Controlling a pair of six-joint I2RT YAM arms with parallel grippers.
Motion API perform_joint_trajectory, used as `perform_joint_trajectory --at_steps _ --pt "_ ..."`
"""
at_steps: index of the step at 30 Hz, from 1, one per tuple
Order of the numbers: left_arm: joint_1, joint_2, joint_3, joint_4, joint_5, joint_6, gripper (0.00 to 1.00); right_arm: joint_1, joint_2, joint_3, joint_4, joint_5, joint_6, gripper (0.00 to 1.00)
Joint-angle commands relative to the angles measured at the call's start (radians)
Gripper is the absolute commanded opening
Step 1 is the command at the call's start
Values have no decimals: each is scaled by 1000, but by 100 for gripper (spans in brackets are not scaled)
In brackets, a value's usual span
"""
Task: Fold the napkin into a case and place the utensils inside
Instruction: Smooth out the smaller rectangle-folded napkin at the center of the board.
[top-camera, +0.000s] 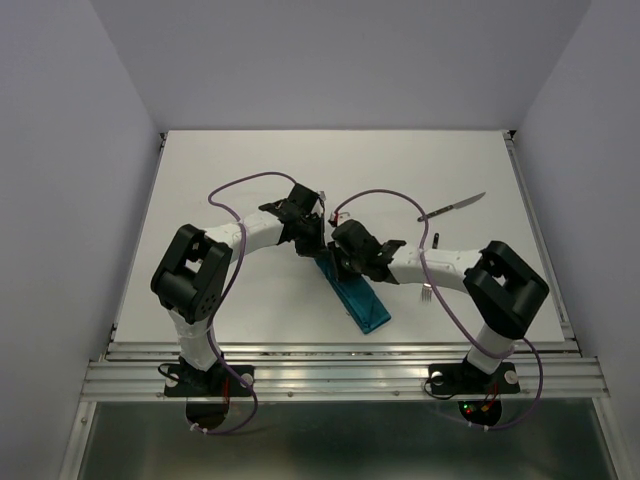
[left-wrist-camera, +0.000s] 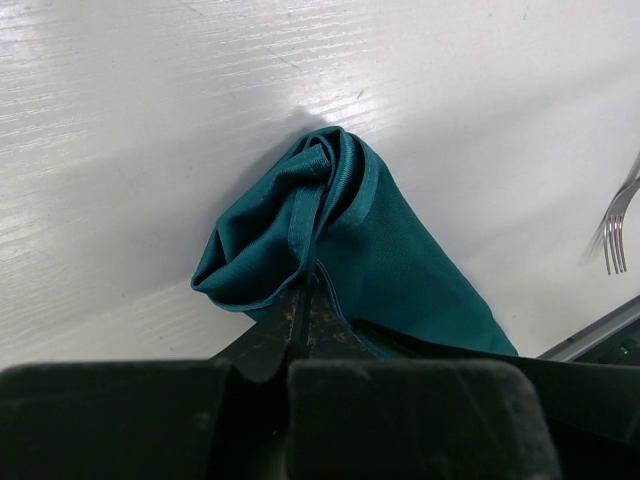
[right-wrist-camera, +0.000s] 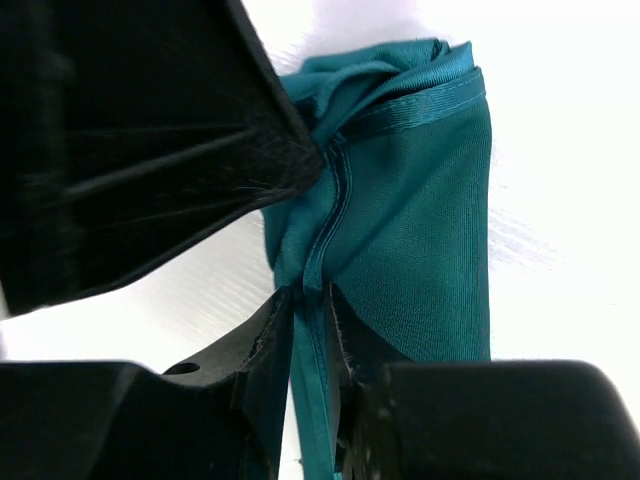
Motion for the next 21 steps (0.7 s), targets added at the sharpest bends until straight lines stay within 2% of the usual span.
perform_joint_trajectory --at_steps 1,11,21 --pt "6 -60 15 25 23 -1 0 11 -75 18 26 32 14 25" --pt "12 -67 14 20 22 2 0 -20 20 84 16 101 55 19" --pt "14 -67 6 28 28 4 0 -29 74 134 18 100 49 29"
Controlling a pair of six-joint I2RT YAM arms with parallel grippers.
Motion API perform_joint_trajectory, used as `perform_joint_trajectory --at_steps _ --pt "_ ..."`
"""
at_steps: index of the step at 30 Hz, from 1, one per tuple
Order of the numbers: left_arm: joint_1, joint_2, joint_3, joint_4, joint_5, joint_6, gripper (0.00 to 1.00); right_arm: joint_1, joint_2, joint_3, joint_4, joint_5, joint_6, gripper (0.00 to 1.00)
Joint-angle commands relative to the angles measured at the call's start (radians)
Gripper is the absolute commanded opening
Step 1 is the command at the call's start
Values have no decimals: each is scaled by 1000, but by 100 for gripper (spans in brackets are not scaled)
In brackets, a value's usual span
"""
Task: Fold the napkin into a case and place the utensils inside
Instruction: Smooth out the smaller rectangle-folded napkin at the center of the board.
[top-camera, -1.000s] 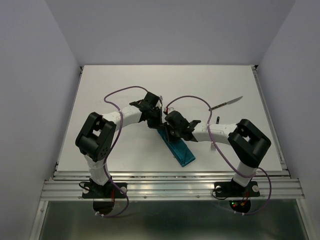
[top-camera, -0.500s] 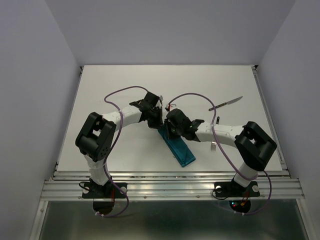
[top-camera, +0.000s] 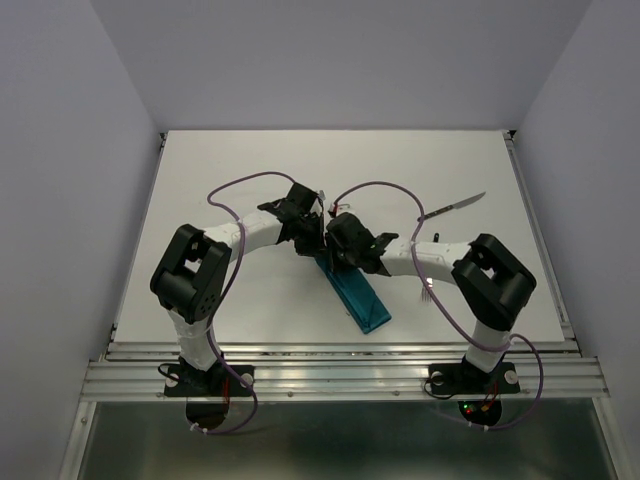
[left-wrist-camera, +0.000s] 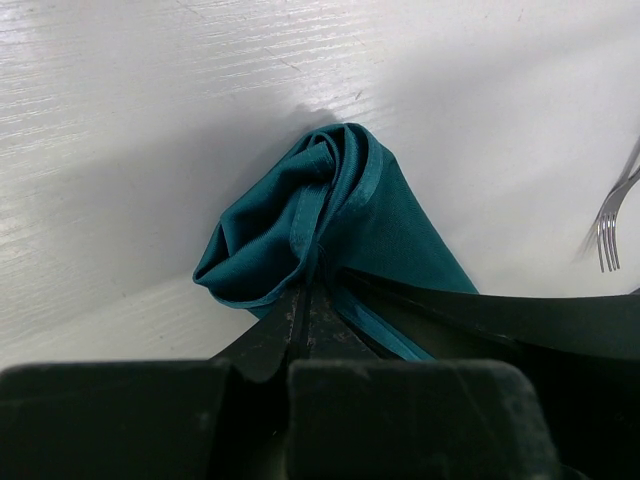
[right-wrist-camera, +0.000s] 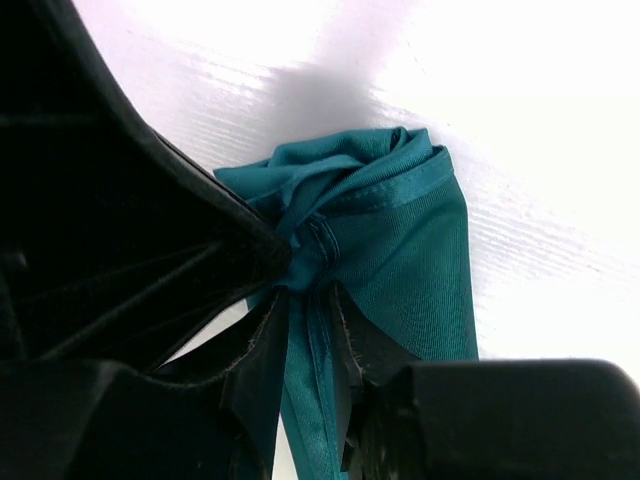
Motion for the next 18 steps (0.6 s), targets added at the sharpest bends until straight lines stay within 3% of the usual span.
perform_joint_trajectory --at_steps 1,14,18 --pt "6 -65 6 26 13 4 0 -6 13 59 18 32 6 29" --pt "4 -64 6 27 16 5 0 -6 89 88 18 74 4 22" --pt "6 -62 5 29 19 5 0 -6 102 86 20 72 9 14"
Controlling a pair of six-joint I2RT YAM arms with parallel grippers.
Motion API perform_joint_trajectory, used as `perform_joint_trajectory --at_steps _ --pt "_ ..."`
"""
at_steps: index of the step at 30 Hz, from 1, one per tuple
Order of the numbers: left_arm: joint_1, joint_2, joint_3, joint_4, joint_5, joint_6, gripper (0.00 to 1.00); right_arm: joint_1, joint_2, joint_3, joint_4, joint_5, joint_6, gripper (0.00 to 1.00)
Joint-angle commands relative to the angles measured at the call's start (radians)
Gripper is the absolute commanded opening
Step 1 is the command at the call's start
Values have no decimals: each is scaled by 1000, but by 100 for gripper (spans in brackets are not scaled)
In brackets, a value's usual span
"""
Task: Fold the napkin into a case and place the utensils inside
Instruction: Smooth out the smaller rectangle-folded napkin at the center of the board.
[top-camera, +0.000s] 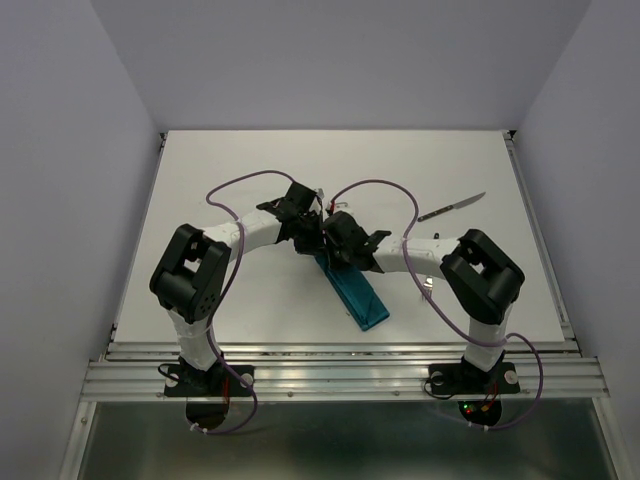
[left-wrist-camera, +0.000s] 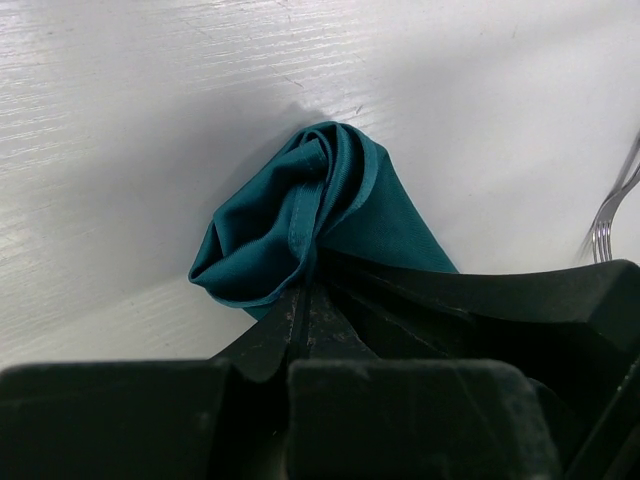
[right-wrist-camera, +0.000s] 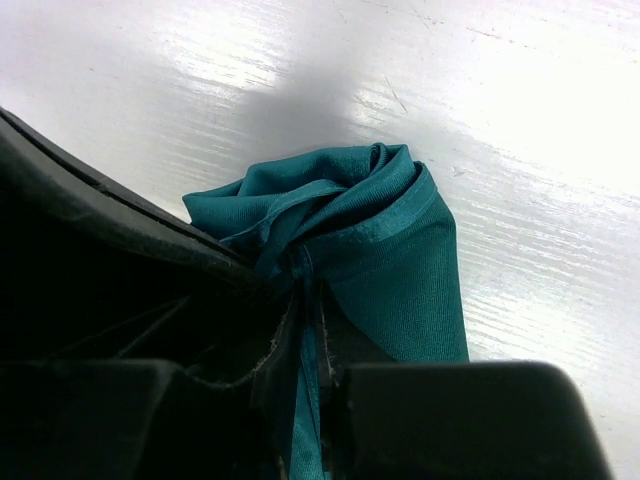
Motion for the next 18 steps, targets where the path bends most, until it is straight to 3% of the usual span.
perform_joint_trajectory --at_steps 1,5,18 --pt "-4 -60 6 12 23 4 0 -6 27 27 22 22 10 12" --pt "-4 -59 6 14 23 4 0 -6 10 23 24 23 11 1" --pt "-1 -56 5 15 23 3 0 -6 -131 -59 116 -26 25 1"
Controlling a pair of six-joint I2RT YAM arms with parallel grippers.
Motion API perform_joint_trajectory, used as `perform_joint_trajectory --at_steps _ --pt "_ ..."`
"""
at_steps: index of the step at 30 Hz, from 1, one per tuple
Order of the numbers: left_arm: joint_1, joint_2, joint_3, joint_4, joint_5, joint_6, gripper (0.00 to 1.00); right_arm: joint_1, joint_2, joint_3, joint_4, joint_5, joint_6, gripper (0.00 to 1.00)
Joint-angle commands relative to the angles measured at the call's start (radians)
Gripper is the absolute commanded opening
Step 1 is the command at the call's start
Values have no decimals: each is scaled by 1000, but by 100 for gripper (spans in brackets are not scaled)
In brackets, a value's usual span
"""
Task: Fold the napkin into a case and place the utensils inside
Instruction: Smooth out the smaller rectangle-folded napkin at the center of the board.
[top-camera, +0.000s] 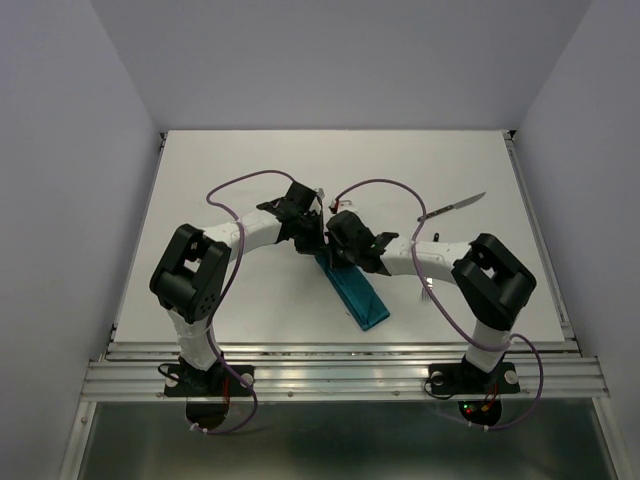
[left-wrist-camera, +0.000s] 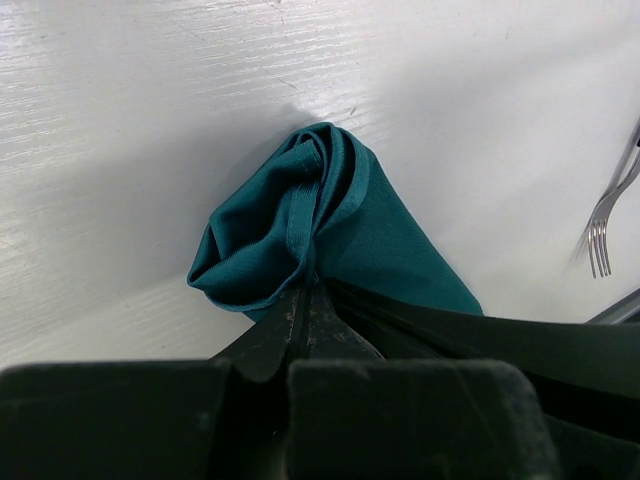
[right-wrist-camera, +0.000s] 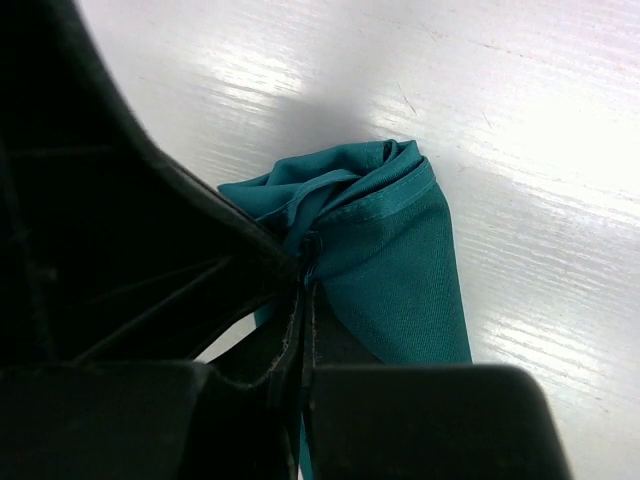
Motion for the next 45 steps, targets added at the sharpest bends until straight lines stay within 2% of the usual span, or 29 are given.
perform_joint_trajectory --at_steps 1,16,21,30,35,36,38,45 --pt "-2 -54 6 10 16 4 0 -6 -79 -15 76 -13 12 1" --pt "0 -50 11 12 22 4 0 -6 -24 -37 87 -91 29 1" --pt "0 -48 9 13 29 4 0 -6 7 -66 170 -137 41 1" --pt "1 -53 3 19 34 4 0 -6 7 -80 174 -119 32 1" --pt "4 -50 -1 22 37 8 0 -15 -82 -96 176 -97 35 16" --pt "4 -50 -3 24 39 8 0 -27 -96 -100 177 -94 37 20" --pt "3 -47 -3 25 40 11 0 -38 -119 -107 176 -97 38 37" --pt "3 -42 2 32 45 14 0 -87 -165 -142 193 -111 61 38"
